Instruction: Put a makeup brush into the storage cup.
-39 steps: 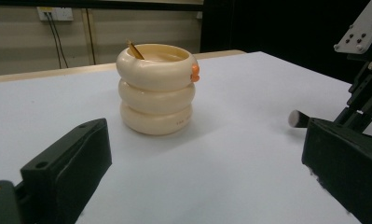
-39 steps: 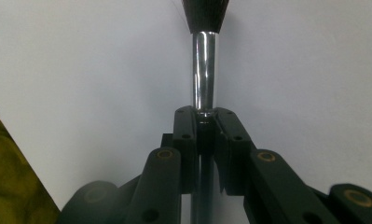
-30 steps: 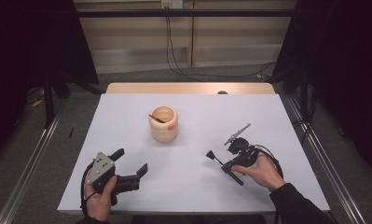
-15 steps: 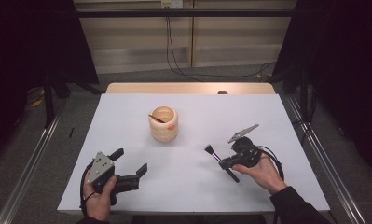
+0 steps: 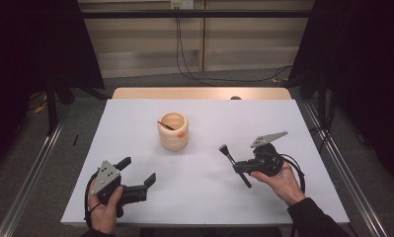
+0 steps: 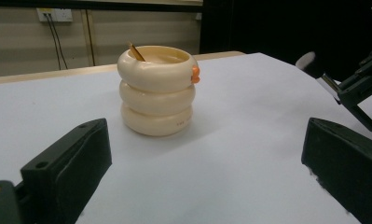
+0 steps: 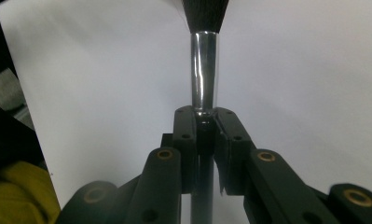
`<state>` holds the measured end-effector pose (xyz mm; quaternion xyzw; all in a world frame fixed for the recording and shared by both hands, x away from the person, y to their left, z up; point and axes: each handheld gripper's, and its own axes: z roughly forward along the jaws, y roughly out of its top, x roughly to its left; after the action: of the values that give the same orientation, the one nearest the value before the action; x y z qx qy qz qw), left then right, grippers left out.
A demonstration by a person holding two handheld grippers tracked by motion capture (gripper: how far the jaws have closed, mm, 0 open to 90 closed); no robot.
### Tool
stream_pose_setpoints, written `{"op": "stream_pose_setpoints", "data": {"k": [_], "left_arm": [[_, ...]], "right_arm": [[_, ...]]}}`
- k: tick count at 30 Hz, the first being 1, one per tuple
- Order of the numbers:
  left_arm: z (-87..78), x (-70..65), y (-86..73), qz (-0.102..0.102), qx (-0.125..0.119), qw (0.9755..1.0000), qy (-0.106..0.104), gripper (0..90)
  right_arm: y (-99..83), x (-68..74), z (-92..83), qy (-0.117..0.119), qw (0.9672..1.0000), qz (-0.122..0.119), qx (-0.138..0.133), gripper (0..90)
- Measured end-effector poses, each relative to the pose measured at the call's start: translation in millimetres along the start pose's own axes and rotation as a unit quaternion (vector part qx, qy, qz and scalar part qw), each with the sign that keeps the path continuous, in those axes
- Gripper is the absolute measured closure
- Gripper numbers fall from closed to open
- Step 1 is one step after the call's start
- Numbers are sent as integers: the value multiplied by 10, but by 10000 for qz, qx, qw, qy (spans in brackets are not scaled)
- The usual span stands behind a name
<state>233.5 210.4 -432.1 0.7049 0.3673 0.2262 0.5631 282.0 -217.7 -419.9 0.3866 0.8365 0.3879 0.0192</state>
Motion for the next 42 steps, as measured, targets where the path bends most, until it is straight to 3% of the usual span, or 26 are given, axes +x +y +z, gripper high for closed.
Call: {"op": "stream_pose_setpoints", "data": {"k": [4, 8, 15, 19, 22, 26, 28, 34, 42], "left_arm": [[-6, 4, -2, 5, -4, 10000, 51, 11], [-7, 4, -3, 2, 30, 10000, 83, 11], [-9, 6, -4, -14, 4, 10000, 68, 11], [-14, 6, -1, -11, -4, 9999, 103, 12], [-14, 2, 0, 27, -4, 9999, 114, 9], [-24, 14, 2, 33, 7, 9999, 149, 8], [-25, 19, 3, 9, -1, 9999, 133, 8], [-28, 21, 3, -13, -13, 9999, 127, 13], [-43, -4, 7, -59, -47, 10000, 35, 28]], "right_arm": [[-16, -1, -47, -82, 9998, 22, -187, 803], [-34, 12, -108, -151, 9982, -202, -545, 804], [-92, -4, -183, -103, 9943, -267, -1025, 803], [-97, 17, -222, 53, 9917, -317, -1244, 803], [-108, 34, -255, 165, 9879, -354, -1503, 803], [-121, 51, -355, 194, 9773, -402, -2073, 803], [-122, 53, -386, 253, 9741, -382, -2216, 803], [-130, 75, -399, 147, 9717, -458, -2312, 803], [-120, 92, -402, 216, 9699, -516, -2372, 803]]}}
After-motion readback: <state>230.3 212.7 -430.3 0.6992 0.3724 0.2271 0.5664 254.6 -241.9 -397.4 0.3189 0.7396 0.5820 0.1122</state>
